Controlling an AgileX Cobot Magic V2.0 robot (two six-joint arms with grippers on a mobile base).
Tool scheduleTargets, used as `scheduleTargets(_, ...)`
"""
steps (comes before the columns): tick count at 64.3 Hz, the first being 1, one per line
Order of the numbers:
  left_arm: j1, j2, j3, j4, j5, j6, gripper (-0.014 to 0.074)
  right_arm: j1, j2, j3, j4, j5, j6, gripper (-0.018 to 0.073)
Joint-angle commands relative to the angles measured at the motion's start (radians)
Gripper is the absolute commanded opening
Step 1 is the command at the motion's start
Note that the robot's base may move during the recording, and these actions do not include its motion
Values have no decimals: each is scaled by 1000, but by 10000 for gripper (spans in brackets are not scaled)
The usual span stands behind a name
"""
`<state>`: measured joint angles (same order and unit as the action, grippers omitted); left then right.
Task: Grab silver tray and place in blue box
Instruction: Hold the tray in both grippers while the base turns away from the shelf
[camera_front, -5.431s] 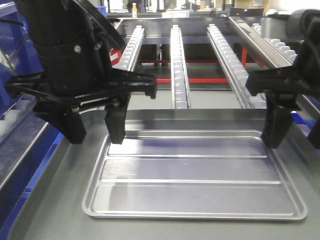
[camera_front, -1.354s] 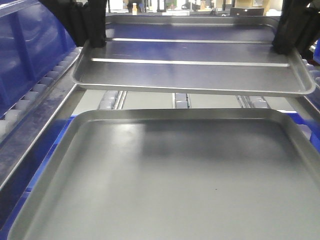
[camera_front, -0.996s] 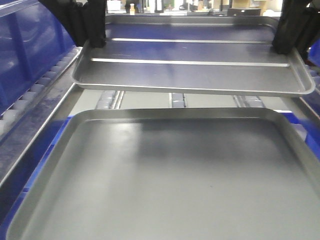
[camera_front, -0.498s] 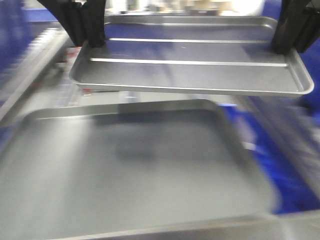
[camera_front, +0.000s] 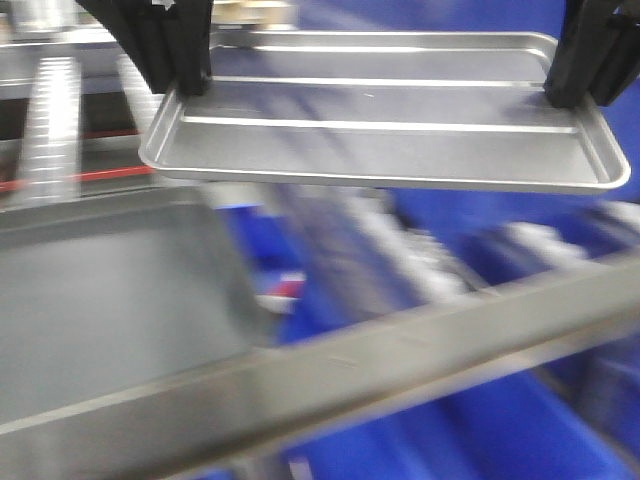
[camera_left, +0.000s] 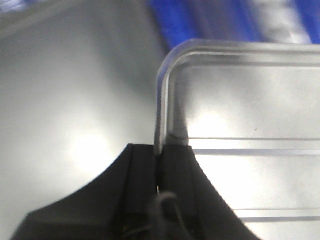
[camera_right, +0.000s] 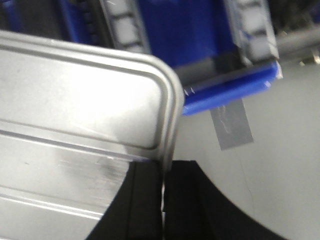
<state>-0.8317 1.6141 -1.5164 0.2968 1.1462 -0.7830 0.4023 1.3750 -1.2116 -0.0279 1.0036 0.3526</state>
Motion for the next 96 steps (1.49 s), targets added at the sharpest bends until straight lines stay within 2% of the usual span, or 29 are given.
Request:
scheduleTargets(1, -6, -46, -36, 36, -24, 3, -97, -1, -35, -33, -17, -18, -20, 57)
scheduleTargets(96, -6, -46, -36, 36, -26, 3, -97, -1, -35, -33, -17, -18, -20, 57)
